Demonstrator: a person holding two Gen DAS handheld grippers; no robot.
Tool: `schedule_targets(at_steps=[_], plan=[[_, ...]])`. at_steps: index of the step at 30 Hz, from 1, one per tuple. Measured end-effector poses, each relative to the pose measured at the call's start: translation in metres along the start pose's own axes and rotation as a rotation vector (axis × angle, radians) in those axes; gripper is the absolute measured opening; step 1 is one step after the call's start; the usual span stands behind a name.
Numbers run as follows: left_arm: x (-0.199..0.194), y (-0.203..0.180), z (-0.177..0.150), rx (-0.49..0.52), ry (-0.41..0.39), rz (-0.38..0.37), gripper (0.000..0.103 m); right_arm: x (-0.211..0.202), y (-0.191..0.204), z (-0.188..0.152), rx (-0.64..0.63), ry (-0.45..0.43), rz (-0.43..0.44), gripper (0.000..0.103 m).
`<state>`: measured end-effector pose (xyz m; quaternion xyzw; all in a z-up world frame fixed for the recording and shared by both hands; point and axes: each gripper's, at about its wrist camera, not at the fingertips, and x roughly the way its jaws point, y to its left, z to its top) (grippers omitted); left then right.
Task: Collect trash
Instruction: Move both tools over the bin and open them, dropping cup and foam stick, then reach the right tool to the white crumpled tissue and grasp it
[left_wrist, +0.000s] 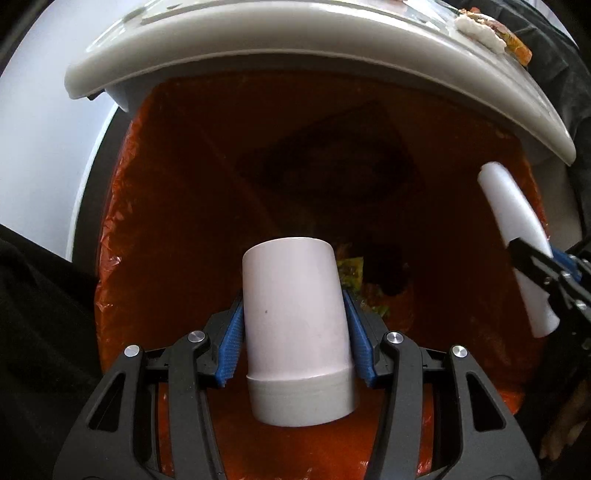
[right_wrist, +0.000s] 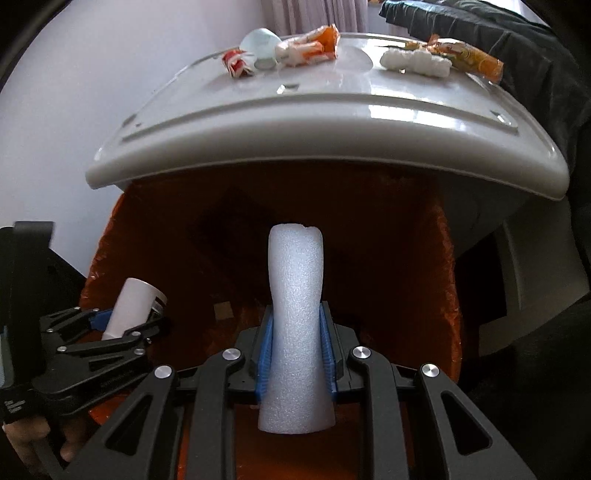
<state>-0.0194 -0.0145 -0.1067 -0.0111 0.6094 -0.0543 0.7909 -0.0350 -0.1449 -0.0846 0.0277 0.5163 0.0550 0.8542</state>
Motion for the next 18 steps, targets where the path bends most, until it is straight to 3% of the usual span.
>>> schedule_targets(at_steps=[8, 9, 10, 12, 13, 18], plan=[[-0.002, -0.001, -0.002, 0.012, -0.008, 0.004, 0.049, 0.002, -0.001, -0.001, 0.013, 0.007, 0.001, 0.026], [-0.003, -0.002, -0.003, 0.014, -0.011, 0.002, 0.049, 0.002, -0.001, -0.001, 0.018, 0.007, 0.000, 0.029], [-0.004, -0.003, -0.003, 0.015, -0.016, 0.000, 0.051, 0.001, -0.003, 0.000, 0.026, 0.002, -0.007, 0.043], [-0.008, -0.004, -0.003, 0.011, -0.027, 0.003, 0.070, -0.006, -0.008, 0.002, 0.052, -0.039, -0.030, 0.064], [-0.012, -0.004, -0.003, 0.009, -0.046, 0.015, 0.082, -0.010, -0.010, 0.003, 0.065, -0.058, -0.031, 0.064], [-0.019, -0.009, -0.005, 0.020, -0.083, 0.040, 0.084, -0.021, -0.024, 0.005, 0.144, -0.108, -0.019, 0.064]])
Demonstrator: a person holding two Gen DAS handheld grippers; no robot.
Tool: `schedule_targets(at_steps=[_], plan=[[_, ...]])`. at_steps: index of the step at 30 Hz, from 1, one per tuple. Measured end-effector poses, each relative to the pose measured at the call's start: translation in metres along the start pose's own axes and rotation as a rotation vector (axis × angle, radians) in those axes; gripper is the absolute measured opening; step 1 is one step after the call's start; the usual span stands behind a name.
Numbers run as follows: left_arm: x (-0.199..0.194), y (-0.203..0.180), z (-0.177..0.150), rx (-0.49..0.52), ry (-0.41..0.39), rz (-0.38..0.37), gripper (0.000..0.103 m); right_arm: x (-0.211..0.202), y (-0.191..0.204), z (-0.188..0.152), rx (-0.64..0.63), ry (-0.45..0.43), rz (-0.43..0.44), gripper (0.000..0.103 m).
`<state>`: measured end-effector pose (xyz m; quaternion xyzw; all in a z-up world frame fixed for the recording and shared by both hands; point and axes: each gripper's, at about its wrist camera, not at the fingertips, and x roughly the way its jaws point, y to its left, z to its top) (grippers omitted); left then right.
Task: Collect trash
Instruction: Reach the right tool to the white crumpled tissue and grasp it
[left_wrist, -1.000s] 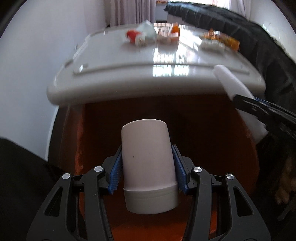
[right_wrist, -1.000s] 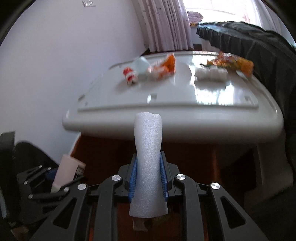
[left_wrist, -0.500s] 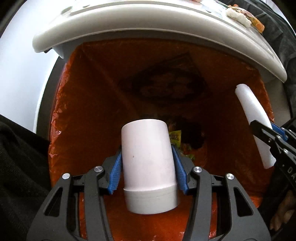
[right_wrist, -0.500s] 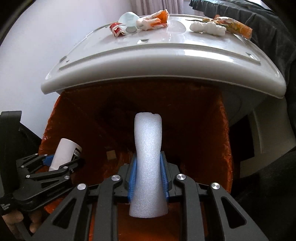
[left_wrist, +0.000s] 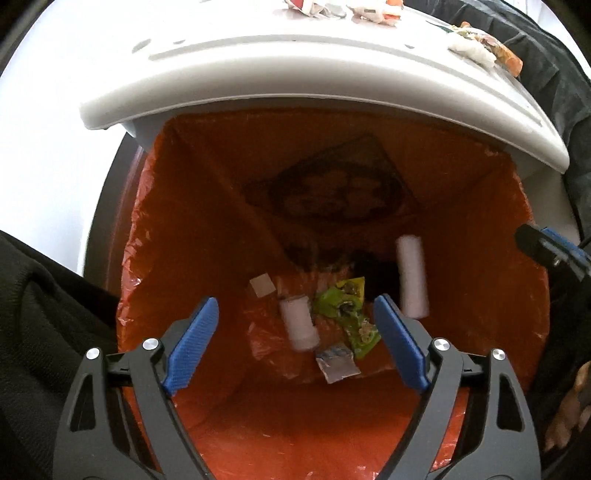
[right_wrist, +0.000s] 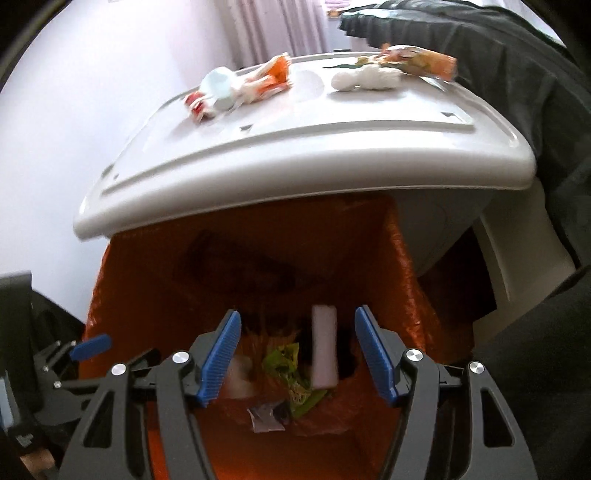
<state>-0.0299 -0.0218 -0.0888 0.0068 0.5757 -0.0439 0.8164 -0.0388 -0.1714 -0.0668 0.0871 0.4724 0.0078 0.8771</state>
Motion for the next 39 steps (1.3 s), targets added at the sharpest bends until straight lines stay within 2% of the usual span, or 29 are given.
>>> schedule_targets(at_steps=[9, 13, 16, 20, 23, 28, 30, 36, 39], plan=[[-0.006, -0.006, -0.001, 0.013, -0.024, 0.024, 0.084, -0.002, -0.001, 0.004, 0.015, -0.005, 0.002, 0.064], [-0.012, -0.006, 0.003, 0.010, -0.053, 0.021, 0.084, -0.008, -0.006, 0.015, 0.035, -0.040, 0.024, 0.064], [-0.020, -0.008, 0.003, 0.024, -0.099, 0.020, 0.084, -0.016, -0.014, 0.041, 0.054, -0.084, 0.030, 0.068], [-0.033, -0.017, 0.003, 0.071, -0.171, 0.029, 0.084, -0.020, -0.030, 0.102, 0.039, -0.125, 0.033, 0.072], [-0.040, -0.024, 0.001, 0.109, -0.213, 0.020, 0.085, -0.011, -0.041, 0.156, -0.039, -0.147, 0.000, 0.078], [-0.043, -0.034, -0.001, 0.158, -0.249, 0.028, 0.086, 0.029, -0.052, 0.228, -0.197, -0.092, -0.040, 0.078], [-0.043, -0.037, -0.003, 0.177, -0.247, 0.040, 0.086, 0.044, -0.066, 0.243, -0.208, -0.070, -0.028, 0.078], [-0.037, -0.040, -0.007, 0.200, -0.239, 0.061, 0.086, 0.080, -0.109, 0.263, -0.085, -0.037, 0.071, 0.078], [-0.033, -0.041, -0.007, 0.203, -0.228, 0.070, 0.086, 0.092, -0.113, 0.268, -0.084, -0.030, 0.126, 0.078]])
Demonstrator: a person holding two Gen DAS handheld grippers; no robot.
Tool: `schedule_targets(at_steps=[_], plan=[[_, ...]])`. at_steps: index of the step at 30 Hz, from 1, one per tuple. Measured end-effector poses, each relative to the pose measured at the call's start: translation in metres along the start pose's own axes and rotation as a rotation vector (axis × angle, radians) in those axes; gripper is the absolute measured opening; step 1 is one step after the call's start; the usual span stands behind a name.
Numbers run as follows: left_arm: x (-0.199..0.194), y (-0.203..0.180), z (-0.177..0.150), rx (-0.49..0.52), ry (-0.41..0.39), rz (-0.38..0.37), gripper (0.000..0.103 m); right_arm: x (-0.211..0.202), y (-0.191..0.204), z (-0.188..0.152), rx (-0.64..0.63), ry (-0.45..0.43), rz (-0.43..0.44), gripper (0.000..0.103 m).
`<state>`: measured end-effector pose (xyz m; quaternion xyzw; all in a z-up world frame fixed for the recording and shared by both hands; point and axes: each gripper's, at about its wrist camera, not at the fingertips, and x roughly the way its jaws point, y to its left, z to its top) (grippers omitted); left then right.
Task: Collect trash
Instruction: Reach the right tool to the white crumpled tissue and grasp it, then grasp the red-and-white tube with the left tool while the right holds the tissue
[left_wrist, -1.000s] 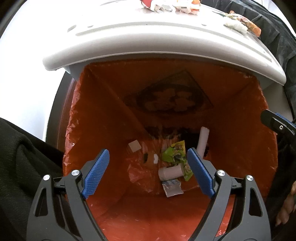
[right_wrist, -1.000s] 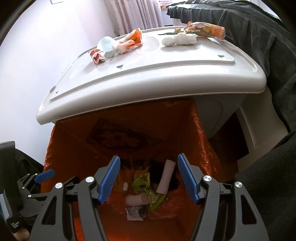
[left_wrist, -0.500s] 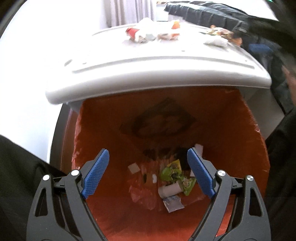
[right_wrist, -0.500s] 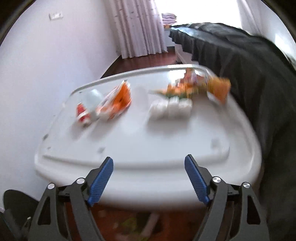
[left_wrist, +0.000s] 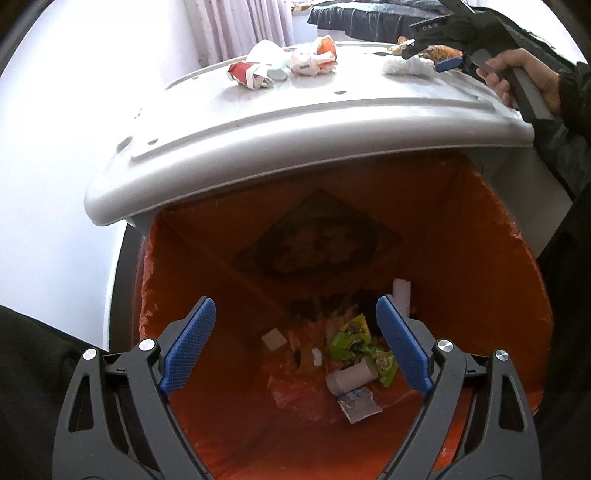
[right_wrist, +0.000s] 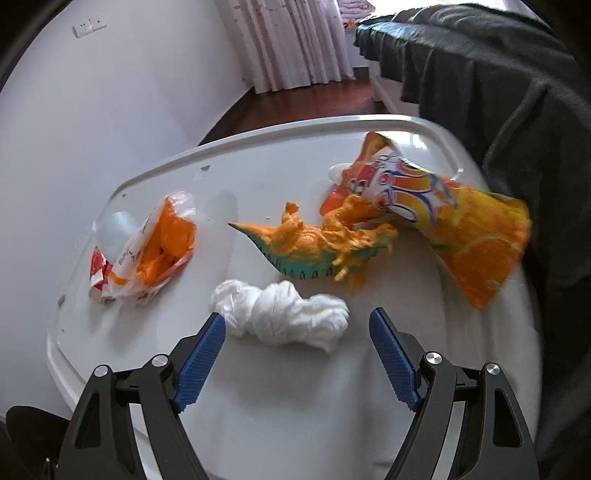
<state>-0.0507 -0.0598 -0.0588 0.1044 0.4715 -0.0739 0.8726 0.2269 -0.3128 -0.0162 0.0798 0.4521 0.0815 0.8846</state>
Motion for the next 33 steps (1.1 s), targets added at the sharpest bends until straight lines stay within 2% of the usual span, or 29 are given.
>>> schedule_targets(at_steps=[5, 9, 11, 15, 19, 23, 26, 28, 33], plan=[[0.008, 0.001, 0.002, -0.010, 0.018, 0.010, 0.086, 0.006, 0.022, -0.005, -0.064, 0.055, 0.102, 0.078], [0.013, 0.002, 0.003, -0.017, 0.033, 0.007, 0.086, -0.009, 0.057, -0.025, -0.222, 0.108, 0.173, 0.078], [0.014, 0.002, 0.004, -0.018, 0.037, 0.004, 0.086, -0.014, 0.061, -0.028, -0.246, 0.098, 0.160, 0.078], [0.018, 0.001, 0.005, -0.014, 0.046, 0.000, 0.086, -0.013, 0.056, -0.023, -0.225, 0.025, 0.029, 0.079], [0.023, 0.000, 0.005, -0.011, 0.062, 0.009, 0.086, -0.003, 0.063, -0.019, -0.261, 0.021, 0.029, 0.078], [0.027, 0.001, 0.006, -0.019, 0.070, 0.022, 0.086, 0.011, 0.082, -0.016, -0.355, 0.037, 0.033, 0.077], [0.030, 0.001, 0.006, -0.018, 0.078, 0.028, 0.086, 0.027, 0.094, -0.016, -0.405, 0.088, 0.008, 0.059], [0.031, 0.001, 0.007, -0.018, 0.079, 0.028, 0.086, 0.030, 0.097, -0.016, -0.411, 0.096, 0.009, 0.040], [0.030, 0.002, 0.008, -0.027, 0.073, 0.024, 0.086, 0.029, 0.106, -0.018, -0.345, 0.138, -0.011, 0.035]])
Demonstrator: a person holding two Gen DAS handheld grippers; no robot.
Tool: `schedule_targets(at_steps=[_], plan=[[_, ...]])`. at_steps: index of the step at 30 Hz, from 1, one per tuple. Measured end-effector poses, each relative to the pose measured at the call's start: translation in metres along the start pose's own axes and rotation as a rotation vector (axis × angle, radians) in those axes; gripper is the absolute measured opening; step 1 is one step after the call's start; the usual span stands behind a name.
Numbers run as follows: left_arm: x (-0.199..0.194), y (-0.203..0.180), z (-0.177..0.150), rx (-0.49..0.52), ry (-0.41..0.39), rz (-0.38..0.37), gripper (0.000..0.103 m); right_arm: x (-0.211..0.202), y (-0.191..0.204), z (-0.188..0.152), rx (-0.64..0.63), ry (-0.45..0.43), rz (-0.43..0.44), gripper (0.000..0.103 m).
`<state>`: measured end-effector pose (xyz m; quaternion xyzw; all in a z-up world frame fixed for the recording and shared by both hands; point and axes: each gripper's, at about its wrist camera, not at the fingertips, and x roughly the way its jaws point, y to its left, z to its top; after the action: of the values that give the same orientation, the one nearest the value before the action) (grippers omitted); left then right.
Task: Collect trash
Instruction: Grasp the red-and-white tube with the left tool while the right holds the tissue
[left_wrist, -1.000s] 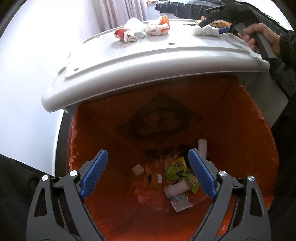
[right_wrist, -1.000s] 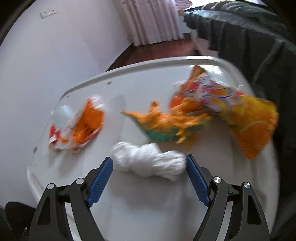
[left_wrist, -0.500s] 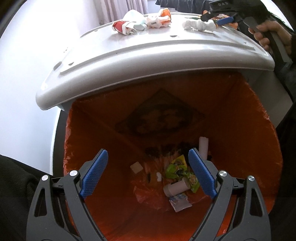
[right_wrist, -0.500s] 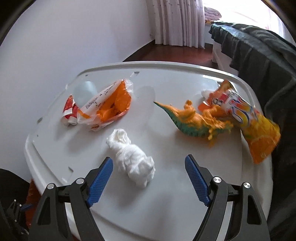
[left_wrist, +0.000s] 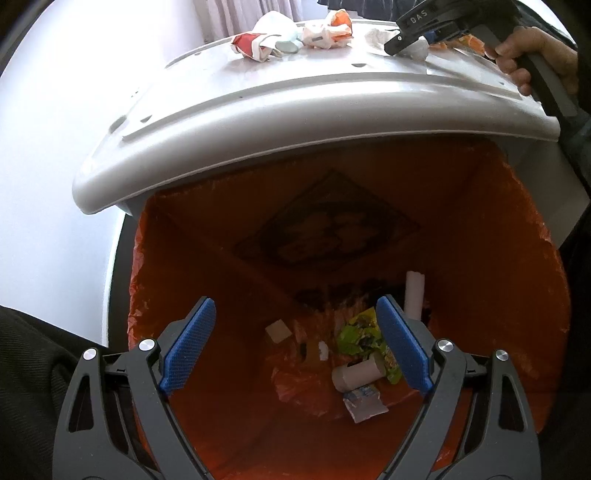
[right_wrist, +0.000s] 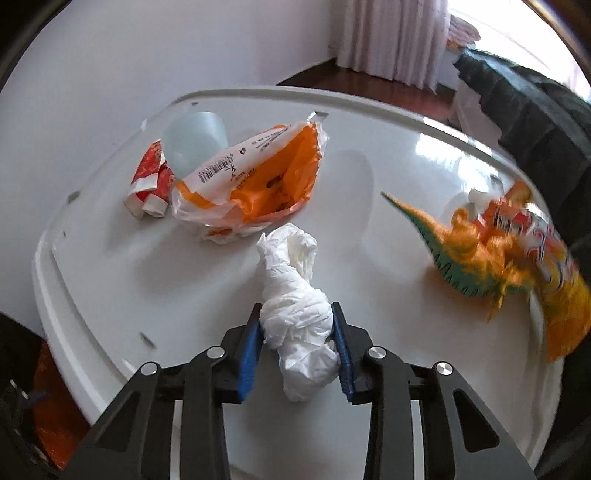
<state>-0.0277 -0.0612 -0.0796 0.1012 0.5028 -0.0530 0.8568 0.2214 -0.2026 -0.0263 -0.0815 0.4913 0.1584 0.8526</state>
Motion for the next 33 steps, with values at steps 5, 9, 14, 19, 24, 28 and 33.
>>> schedule_targets(at_steps=[5, 9, 14, 19, 24, 28, 33], plan=[[-0.012, 0.009, 0.010, -0.034, -0.029, -0.033, 0.086, -0.027, 0.009, -0.010, 0.195, -0.024, 0.014, 0.034], [-0.034, 0.023, 0.040, -0.055, -0.101, -0.061, 0.086, -0.080, 0.006, -0.035, 0.385, -0.203, 0.028, 0.034], [-0.038, 0.047, 0.114, -0.111, -0.166, -0.066, 0.086, -0.098, -0.005, -0.063, 0.503, -0.281, -0.025, 0.034], [-0.007, 0.067, 0.198, -0.237, -0.168, -0.059, 0.086, -0.098, -0.013, -0.058, 0.496, -0.289, -0.055, 0.035], [0.045, 0.086, 0.255, -0.379, -0.094, -0.059, 0.086, -0.105, -0.016, -0.054, 0.456, -0.330, -0.100, 0.035], [0.077, 0.091, 0.271, -0.443, -0.042, -0.050, 0.086, -0.113, -0.026, -0.057, 0.479, -0.343, -0.082, 0.035], [0.107, 0.093, 0.275, -0.448, 0.040, 0.009, 0.086, -0.110, -0.039, -0.060, 0.549, -0.321, -0.024, 0.035]])
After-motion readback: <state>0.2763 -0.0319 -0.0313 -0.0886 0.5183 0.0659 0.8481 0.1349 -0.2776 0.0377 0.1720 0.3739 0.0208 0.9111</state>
